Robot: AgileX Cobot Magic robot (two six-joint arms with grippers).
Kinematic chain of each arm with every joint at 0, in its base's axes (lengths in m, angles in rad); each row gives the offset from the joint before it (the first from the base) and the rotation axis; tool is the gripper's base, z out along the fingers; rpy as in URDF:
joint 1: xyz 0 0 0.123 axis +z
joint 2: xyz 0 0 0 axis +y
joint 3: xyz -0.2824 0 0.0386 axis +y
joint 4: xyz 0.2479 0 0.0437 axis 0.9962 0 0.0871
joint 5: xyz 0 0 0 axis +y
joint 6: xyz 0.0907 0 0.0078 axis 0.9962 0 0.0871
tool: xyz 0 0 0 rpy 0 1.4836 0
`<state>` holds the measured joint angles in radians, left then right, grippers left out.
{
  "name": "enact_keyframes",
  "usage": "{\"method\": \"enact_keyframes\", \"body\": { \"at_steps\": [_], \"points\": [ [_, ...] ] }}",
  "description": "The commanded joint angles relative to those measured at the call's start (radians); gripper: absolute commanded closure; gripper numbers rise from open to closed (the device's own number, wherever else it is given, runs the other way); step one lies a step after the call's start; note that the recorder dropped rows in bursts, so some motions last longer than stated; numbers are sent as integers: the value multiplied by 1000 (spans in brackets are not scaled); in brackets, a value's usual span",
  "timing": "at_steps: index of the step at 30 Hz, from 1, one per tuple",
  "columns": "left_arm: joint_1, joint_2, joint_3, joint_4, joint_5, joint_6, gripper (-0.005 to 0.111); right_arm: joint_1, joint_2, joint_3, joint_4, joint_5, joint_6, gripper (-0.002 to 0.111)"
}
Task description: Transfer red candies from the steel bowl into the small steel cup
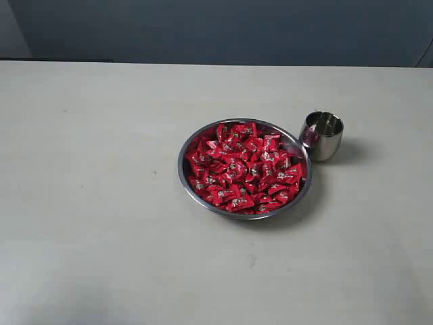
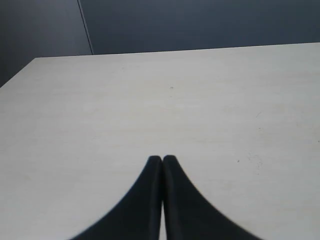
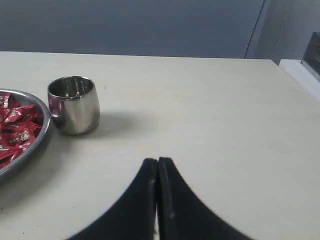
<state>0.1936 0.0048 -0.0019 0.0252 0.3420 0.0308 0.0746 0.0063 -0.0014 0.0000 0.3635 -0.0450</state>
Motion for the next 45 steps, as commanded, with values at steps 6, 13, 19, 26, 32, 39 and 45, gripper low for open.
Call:
{"method": "enact_keyframes", "body": {
  "at_steps": [6,13,19,26,32,39,45],
  "points": [
    [-7,-5,2,2,-8,-1,106,-5,-6,1,-5,-2,-3,108],
    [-7,-5,2,2,-8,-1,106,-5,-6,1,93,-251,-3,108],
    [-7,-5,2,2,-8,-1,106,-5,-6,1,99,-461,-3,108],
    [-7,-5,2,2,-8,-1,106,-5,-6,1,112,-472,-3,108],
    [-7,-5,2,2,-8,-1,106,-5,-6,1,190,-568,-3,108],
    [-7,-5,2,2,-8,-1,106,-5,-6,1,379,-666,55,108],
    [-7,-5,2,2,-8,-1,106,-5,-6,1,378,-675,55,108]
  ]
}}
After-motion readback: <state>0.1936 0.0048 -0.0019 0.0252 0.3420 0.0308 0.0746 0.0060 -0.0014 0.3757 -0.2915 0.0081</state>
